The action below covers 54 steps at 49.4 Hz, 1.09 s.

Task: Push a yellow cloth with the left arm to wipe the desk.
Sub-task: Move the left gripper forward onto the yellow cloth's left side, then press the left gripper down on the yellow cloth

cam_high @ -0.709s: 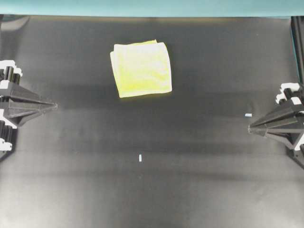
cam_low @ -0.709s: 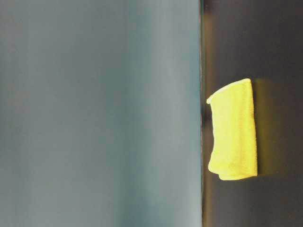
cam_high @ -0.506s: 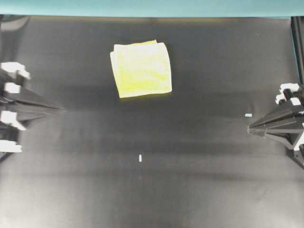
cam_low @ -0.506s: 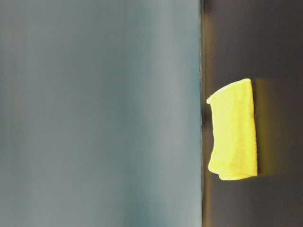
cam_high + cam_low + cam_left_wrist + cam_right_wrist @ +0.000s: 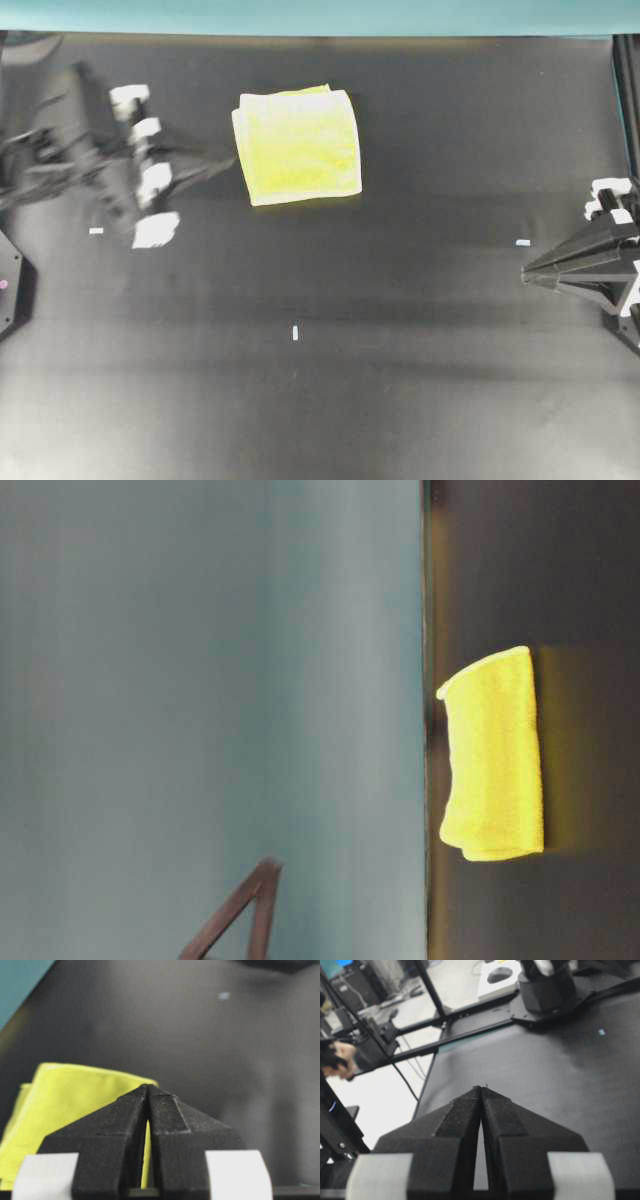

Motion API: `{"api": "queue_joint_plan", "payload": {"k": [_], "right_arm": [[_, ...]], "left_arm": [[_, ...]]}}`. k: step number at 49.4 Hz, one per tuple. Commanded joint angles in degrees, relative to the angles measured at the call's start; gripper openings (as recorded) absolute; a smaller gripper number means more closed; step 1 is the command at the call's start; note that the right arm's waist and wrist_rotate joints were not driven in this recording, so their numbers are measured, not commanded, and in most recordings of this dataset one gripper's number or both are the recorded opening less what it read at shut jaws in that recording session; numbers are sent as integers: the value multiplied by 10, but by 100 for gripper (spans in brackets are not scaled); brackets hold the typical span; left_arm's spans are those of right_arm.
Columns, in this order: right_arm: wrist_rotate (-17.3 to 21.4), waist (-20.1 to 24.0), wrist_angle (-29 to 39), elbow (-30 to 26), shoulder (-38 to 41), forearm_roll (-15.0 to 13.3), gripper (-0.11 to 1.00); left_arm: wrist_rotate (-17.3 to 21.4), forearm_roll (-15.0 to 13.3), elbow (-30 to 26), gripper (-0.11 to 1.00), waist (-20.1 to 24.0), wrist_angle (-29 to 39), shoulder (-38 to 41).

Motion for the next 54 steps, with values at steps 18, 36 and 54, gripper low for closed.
{"api": "queue_joint_plan", "payload": {"k": [18,36,54], "right_arm": [[0,0,1,-3,3,1,-1],[0,0,-4,-3,3,1,-1],[0,0,0,-3,3,1,-1]], "left_arm": [[2,2,-155,85,71,-19,279],[6,2,-197,85,86,-20,388],[2,2,-154,85,82,-18,388]]}}
